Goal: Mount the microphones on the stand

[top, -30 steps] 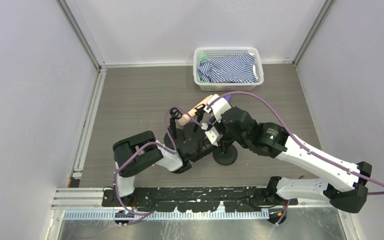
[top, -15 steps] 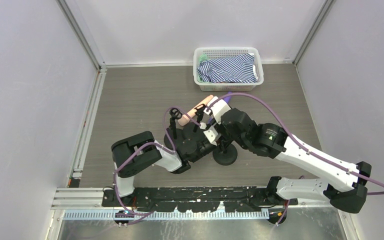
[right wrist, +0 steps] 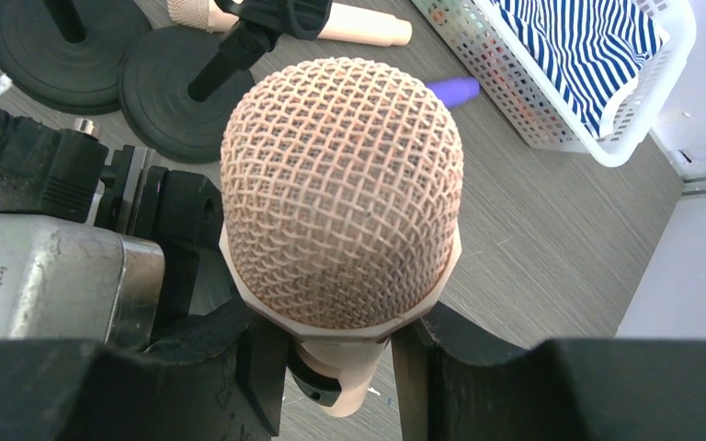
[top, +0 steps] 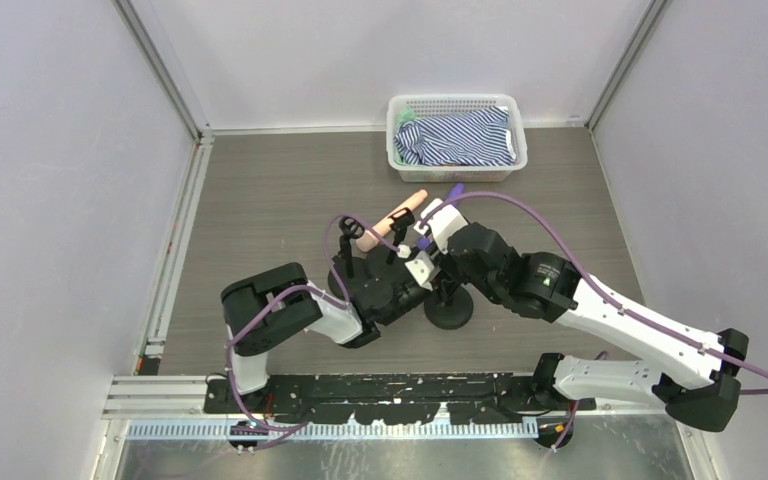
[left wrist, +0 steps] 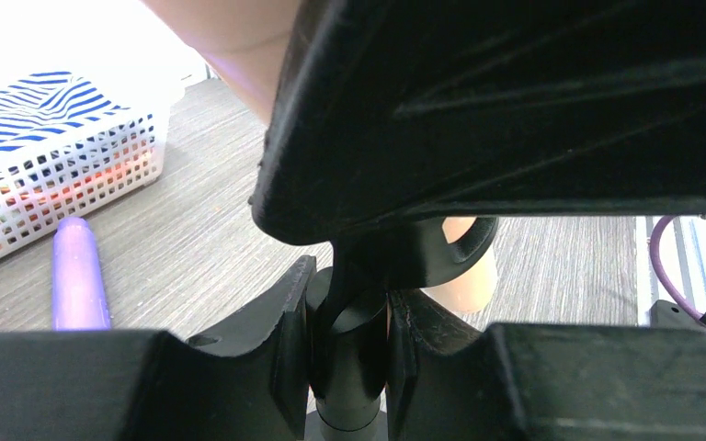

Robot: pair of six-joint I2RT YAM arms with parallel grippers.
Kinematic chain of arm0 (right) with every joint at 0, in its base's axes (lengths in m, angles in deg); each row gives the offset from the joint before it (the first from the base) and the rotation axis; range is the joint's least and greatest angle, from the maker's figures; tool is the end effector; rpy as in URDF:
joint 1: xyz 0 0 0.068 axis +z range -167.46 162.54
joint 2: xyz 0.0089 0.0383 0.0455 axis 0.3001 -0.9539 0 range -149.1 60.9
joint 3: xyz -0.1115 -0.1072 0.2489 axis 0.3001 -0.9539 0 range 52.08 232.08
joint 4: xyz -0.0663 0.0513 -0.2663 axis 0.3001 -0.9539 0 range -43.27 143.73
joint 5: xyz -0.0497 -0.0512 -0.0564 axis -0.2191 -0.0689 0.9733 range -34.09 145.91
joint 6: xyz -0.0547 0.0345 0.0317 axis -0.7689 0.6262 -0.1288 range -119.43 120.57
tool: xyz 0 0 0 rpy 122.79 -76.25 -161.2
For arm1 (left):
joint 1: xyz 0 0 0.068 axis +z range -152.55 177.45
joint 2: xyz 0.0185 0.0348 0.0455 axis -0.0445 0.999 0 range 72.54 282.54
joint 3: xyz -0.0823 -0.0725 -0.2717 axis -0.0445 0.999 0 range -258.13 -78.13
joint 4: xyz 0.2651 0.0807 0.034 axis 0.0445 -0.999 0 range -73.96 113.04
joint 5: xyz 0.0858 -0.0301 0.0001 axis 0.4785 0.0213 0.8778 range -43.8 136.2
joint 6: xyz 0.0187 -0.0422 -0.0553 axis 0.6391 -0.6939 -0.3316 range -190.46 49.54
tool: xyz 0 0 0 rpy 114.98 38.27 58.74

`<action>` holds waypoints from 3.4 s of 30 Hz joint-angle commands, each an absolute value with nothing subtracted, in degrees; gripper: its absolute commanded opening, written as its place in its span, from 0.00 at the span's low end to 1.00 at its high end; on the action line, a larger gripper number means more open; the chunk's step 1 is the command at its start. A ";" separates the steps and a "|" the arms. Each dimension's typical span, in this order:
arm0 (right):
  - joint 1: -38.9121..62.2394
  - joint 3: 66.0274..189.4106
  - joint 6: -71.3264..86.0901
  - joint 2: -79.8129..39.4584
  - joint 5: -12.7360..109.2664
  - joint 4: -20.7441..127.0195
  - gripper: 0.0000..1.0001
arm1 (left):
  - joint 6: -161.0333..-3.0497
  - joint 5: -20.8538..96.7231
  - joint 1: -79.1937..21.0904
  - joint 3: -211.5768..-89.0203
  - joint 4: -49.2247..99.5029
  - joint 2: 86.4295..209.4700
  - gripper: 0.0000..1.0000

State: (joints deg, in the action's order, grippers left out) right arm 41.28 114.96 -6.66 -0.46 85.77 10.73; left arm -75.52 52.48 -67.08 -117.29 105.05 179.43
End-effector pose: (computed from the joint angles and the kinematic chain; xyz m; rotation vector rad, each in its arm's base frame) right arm 0.1498 0.1896 0.3471 -0.9622 1.9612 -0.0962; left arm 0.1726 -0.3469 0.1975 0.6010 1.2492 -0.9529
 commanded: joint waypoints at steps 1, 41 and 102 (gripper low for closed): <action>40.98 107.13 -5.17 -3.35 78.48 -22.03 0.01 | -72.12 70.08 -61.31 -115.18 105.13 177.40 0.00; 40.91 116.57 4.12 19.31 82.64 8.57 0.75 | -71.69 54.22 -61.98 -117.00 105.04 179.04 0.38; 47.47 80.43 35.87 26.74 93.64 44.08 0.69 | -97.69 72.22 -69.99 -103.45 13.82 118.25 1.00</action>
